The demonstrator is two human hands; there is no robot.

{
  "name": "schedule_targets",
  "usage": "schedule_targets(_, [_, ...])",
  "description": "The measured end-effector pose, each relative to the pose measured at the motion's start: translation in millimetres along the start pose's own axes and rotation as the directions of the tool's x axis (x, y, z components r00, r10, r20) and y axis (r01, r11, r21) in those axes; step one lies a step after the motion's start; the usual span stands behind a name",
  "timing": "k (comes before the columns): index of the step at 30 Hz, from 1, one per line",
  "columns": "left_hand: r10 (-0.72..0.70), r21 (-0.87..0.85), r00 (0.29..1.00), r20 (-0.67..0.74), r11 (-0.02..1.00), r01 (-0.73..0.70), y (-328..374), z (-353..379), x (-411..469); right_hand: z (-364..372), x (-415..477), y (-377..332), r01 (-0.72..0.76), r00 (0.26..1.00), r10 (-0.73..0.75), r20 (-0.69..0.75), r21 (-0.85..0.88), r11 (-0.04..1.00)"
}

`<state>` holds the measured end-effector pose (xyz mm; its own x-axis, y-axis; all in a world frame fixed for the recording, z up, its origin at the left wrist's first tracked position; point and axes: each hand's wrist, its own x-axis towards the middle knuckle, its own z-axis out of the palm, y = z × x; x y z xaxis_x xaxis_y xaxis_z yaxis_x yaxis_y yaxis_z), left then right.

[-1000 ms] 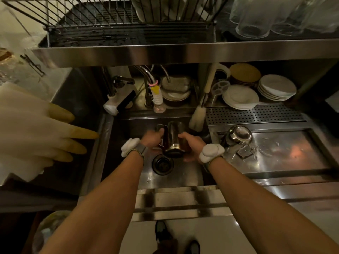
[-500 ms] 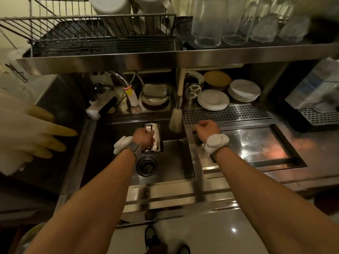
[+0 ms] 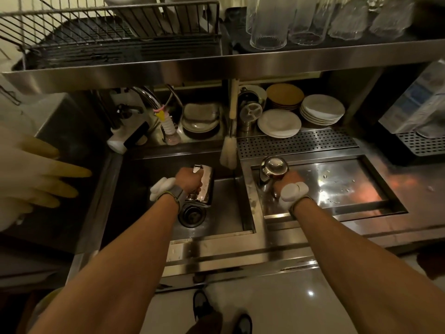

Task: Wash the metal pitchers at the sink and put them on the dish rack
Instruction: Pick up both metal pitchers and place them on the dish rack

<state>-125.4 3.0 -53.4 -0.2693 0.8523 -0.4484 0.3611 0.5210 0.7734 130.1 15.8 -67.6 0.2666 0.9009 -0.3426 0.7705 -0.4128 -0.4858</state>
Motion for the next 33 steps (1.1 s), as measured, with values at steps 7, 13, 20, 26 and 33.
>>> schedule_targets(7, [-0.004,-0.032,1.000,0.016,0.999,0.004,-4,-8,1,1,-8,-21,0.112,0.992,-0.114,-0.053,-0.040,0.993])
schedule_targets(13, [0.025,-0.088,1.000,-0.001,0.996,-0.025,-1,-23,-3,4,-24,-57,0.204,0.976,-0.195,-0.099,0.093,0.975])
schedule_targets(20, [0.068,-0.273,0.997,-0.023,0.959,-0.072,7,-42,-10,19,-39,-99,0.143,0.972,-0.214,0.096,0.482,0.864])
schedule_targets(26, [-0.097,-0.434,0.995,-0.022,0.897,0.078,-2,-56,-18,47,-60,-114,-0.045,0.951,-0.149,0.269,0.602,0.797])
schedule_targets(33, [0.023,-0.328,0.984,-0.176,0.941,-0.080,-12,-79,9,85,-48,-143,0.145,0.940,-0.288,0.184,0.547,0.824])
